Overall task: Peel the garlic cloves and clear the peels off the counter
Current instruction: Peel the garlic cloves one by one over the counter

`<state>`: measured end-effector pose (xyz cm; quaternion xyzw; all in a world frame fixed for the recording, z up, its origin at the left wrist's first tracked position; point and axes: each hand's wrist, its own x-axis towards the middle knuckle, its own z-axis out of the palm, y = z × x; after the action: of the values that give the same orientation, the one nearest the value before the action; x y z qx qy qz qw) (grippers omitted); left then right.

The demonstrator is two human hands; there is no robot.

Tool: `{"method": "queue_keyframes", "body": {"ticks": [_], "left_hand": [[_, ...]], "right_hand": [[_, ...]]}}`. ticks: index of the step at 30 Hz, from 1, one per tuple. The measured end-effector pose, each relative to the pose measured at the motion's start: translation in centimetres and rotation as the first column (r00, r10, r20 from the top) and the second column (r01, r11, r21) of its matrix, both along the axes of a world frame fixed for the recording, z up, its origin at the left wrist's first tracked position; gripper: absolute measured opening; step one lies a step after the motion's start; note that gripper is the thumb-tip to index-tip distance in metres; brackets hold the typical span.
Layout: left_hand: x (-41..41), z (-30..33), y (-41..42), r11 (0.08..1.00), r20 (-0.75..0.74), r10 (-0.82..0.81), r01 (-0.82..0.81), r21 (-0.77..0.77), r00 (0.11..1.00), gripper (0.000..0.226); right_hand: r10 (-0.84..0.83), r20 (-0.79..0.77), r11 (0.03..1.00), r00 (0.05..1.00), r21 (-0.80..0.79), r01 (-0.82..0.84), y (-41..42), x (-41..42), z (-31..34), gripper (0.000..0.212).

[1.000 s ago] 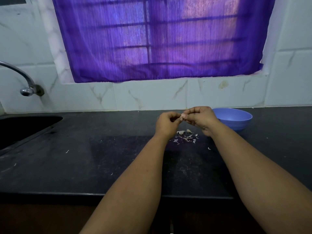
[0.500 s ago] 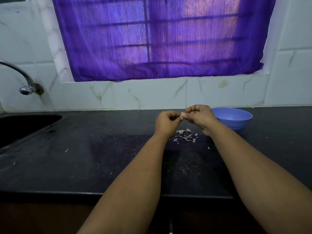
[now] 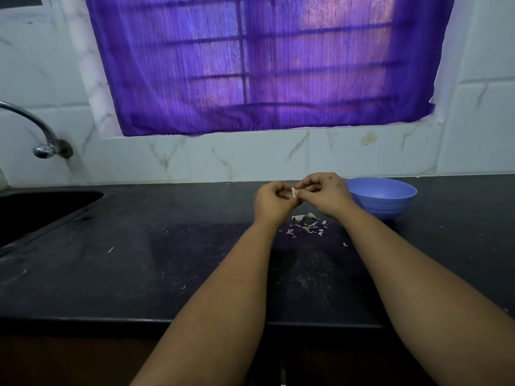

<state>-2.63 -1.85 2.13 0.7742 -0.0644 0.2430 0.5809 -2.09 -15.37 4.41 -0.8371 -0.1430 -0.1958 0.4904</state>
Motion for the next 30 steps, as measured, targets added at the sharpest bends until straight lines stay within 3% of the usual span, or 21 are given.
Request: {"method": "queue_keyframes", "body": {"ticks": [6,13,19,30], "left_hand": [[-0.6,0.2,-0.5,0.995,-0.01,-0.078,0.077,-0.068,0.997,0.015],[-0.7,0.6,-0.8,0.925,-0.068,-0.149,0.115,-0.363,0.986,0.009],[-0.8,0.5,-0.6,0.903,-0.05,-0.164,0.13,-0.408,0.985,0.007],[-0.6,0.5,-0.2,0.869,-0.028,-0.222,0.185,-0.46,0.975,0.011]], "right_hand": [[0.012,0.037,1.0,0.999,0.014,-0.013,-0.1,0.1,-0.1,0.006],[0.024,0.025,0.998,0.999,0.052,-0.026,-0.1,0.5,-0.2,0.01],[0.076,-0.024,0.993,0.997,0.092,-0.074,-0.1,0.8,-0.4,0.014],[0.241,-0.122,0.927,0.963,0.324,-0.191,0.0,-0.3,0.2,0.013]]}}
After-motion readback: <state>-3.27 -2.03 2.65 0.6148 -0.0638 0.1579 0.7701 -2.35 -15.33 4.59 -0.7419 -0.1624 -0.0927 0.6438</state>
